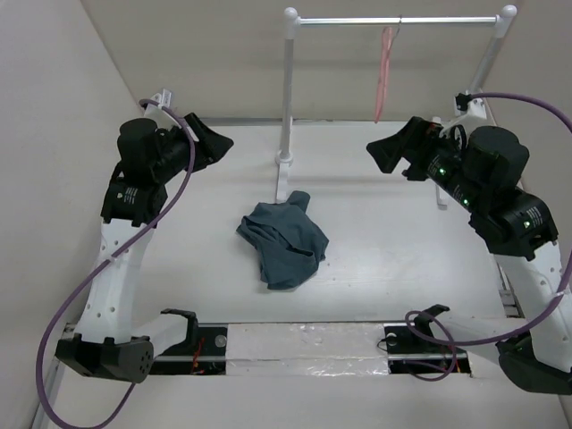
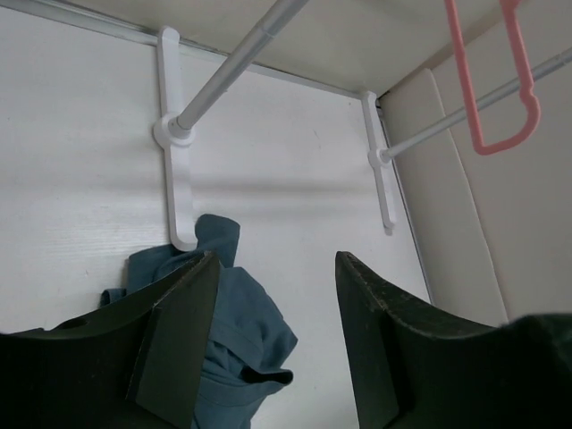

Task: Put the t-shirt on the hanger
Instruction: Pick up the T-shirt from the center of the board.

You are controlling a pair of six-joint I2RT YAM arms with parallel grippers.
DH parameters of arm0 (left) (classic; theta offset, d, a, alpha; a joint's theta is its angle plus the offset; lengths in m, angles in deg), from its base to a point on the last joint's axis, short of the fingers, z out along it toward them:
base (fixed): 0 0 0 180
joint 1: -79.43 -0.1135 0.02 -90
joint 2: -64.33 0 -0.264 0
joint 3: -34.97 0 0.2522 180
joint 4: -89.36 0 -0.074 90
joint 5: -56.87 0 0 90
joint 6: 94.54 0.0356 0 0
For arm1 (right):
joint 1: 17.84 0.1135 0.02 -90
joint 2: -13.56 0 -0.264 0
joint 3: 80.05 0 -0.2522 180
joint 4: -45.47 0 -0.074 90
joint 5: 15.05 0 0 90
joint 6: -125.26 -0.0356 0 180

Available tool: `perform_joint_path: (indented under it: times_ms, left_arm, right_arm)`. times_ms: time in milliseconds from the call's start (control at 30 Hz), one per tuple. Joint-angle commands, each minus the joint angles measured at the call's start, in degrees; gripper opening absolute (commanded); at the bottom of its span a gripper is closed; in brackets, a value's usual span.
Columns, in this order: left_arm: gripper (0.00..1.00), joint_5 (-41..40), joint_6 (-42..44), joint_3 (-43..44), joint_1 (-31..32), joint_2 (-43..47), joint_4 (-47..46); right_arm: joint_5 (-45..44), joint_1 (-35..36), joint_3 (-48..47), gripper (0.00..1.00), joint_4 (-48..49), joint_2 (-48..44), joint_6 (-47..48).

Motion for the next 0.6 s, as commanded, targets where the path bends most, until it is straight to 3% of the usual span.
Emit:
perform_joint_path:
  times_ms: [0,33,67,100,133,233,300,433,533,567]
  left_arm:
    - [0.51,1.4,0.6,0.4,0.0,-0.4,-1.4]
    - [0.49,1.4,0.1,0.1,0.0,-0.2,-2.3]
    - [0.48,2.2,-0.2,0.1,0.0,-0.2,-4.2]
    - [0.43,2.8,-0.5,0.5,0.0,-0.2,-5.3]
    - [0.40,3.6,-0.8,0.8,0.0,-0.3,-6.2]
    - [0.17,5.6,-0.1,2.3,0.0,-1.7,-7.8]
    - [0.00,6.0,1.2,2.9,0.0,-3.0,-7.1]
    - [0.00,5.9,3.7,6.6,0.0,-6.8,-6.2]
    - [0.00,4.4,6.1,12.5,0.0,-10.5,-5.1]
    - [0.00,-0.9,7.7,14.2,3.6,-11.4,-1.7]
  right_arm:
    - [1.9,-0.3,-2.7,1.00,1.3,-1.4,0.3]
    - [1.8,-0.9,-2.7,0.99,1.8,-1.8,0.3]
    - [4.5,-0.9,-3.3,0.89,1.9,-1.8,0.3]
    - [5.3,-1.5,-3.6,0.71,2.1,-1.9,0.3]
    - [5.4,-1.5,-4.2,0.32,2.1,-1.6,-0.1]
    - [3.2,-2.0,-10.0,0.03,-1.6,0.4,0.1]
    - [-2.3,-2.6,-16.1,0.00,-3.9,3.4,1.3]
    - [-9.5,-2.6,-23.5,0.00,-6.1,7.0,3.5]
    - [-6.8,-2.6,-26.6,0.00,-7.1,10.5,3.2]
    - [-4.4,-2.6,-28.2,0.00,-7.6,11.9,2.5]
